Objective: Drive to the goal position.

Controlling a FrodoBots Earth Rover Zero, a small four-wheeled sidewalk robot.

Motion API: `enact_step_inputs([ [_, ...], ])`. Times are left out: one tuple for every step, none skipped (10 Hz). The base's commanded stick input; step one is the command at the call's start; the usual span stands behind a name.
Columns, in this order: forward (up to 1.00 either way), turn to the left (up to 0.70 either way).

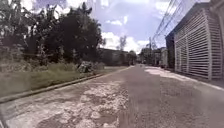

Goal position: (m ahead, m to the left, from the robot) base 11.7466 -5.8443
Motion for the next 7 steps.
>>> enact_step_inputs([
  [0.7,-0.27],
  [0.7,-0.27],
  [0.7,-0.27],
  [0.7,-0.27],
  [0.7,-0.27],
  [0.7,-0.27],
  [0.7,-0.27],
])
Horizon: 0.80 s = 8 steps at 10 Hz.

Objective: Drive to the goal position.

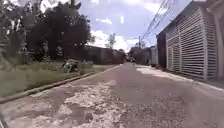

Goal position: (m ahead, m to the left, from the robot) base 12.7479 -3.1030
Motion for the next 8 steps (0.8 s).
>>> enact_step_inputs([
  [0.7,-0.27],
  [0.7,-0.27],
  [0.7,-0.27],
  [0.7,-0.27],
  [0.7,-0.27],
  [0.7,0.0],
  [0.7,0.0],
  [0.7,0.0],
])
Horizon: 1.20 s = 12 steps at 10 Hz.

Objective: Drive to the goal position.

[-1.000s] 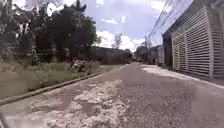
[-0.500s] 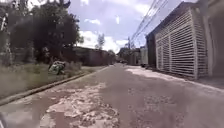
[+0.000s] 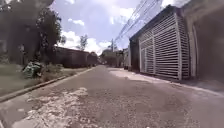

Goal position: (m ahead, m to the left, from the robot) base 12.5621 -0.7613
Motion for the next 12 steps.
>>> enact_step_inputs([
  [0.7,0.0],
  [0.7,0.0],
  [0.7,0.0],
  [0.7,0.0],
  [0.7,0.0],
  [0.7,0.19],
  [0.7,0.27],
  [0.7,0.27],
  [0.7,0.27],
  [0.7,0.1],
  [0.7,0.14],
  [0.7,0.04],
])
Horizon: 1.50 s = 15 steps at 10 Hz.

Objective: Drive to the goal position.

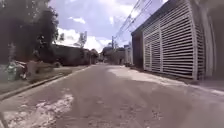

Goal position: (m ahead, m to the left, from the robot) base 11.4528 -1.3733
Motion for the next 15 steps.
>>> enact_step_inputs([
  [0.7,0.1],
  [0.7,0.2],
  [0.7,0.0],
  [0.7,0.0],
  [0.7,0.0],
  [0.7,0.27],
  [0.7,0.27],
  [0.7,0.0],
  [0.7,0.0],
  [0.7,0.0],
  [0.7,0.0],
  [0.7,0.0],
  [0.7,0.0],
  [0.7,0.0],
  [0.7,0.0],
])
